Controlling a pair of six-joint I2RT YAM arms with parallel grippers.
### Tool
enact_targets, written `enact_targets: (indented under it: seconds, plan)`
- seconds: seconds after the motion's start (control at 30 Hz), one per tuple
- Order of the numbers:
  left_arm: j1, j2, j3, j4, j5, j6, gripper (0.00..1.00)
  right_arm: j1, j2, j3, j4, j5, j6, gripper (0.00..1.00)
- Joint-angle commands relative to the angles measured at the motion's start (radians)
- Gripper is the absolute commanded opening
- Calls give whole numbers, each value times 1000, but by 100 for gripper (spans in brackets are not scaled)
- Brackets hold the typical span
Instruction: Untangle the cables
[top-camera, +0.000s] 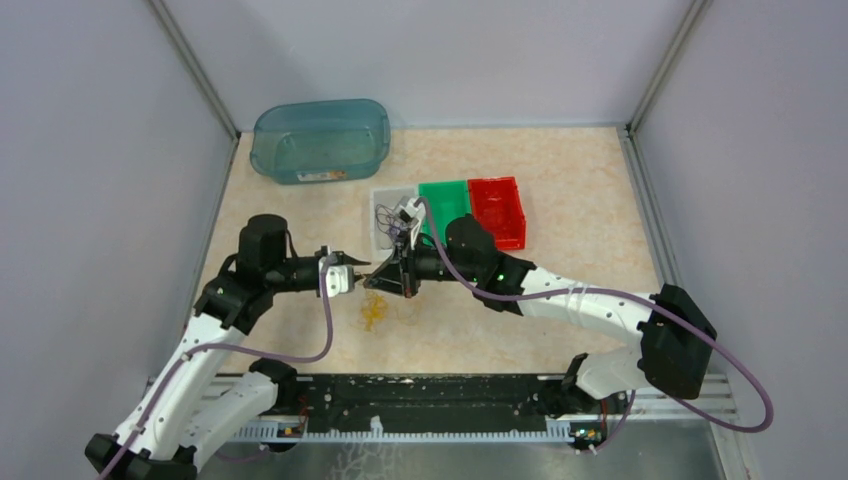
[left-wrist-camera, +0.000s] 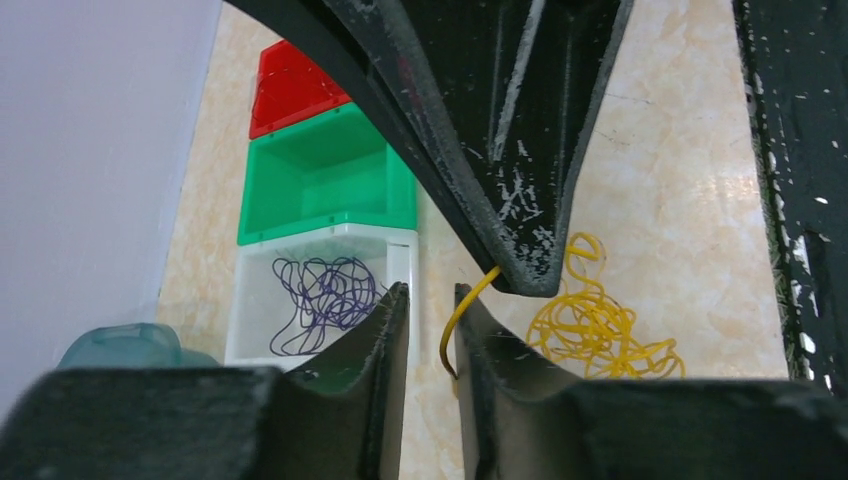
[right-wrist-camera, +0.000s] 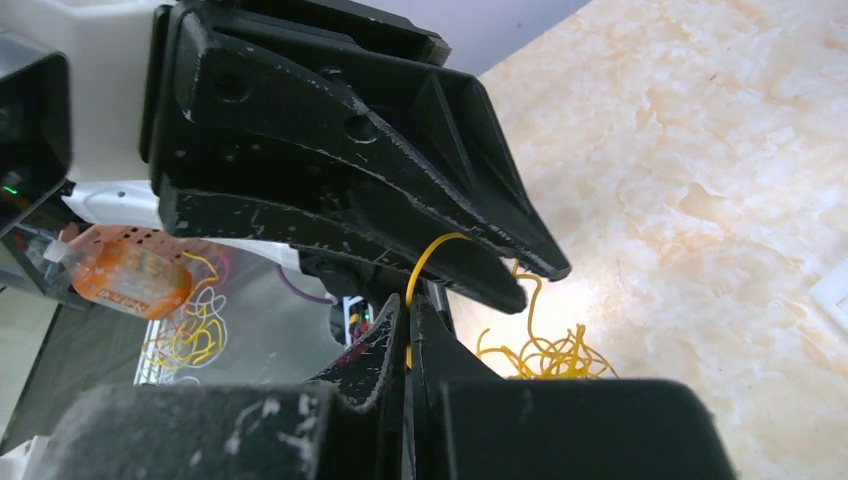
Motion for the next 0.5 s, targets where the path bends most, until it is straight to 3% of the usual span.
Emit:
enact_targets:
  seconds: [0.0, 0.1, 0.23, 0.47]
  plan:
    - [-3, -33, -36, 140, -47, -39, 23, 7, -32, 34, 93, -33, 38, 0]
    - [-4, -61, -43, 230, -70, -58, 7, 6, -36, 27, 84, -55, 56, 18]
    - [-3, -78, 6, 239, 2, -48, 2, -12, -66, 8, 51, -45, 69, 36]
    - [-3, -127, 30, 174, 153, 159, 0, -163, -185, -54, 97, -120, 170, 46]
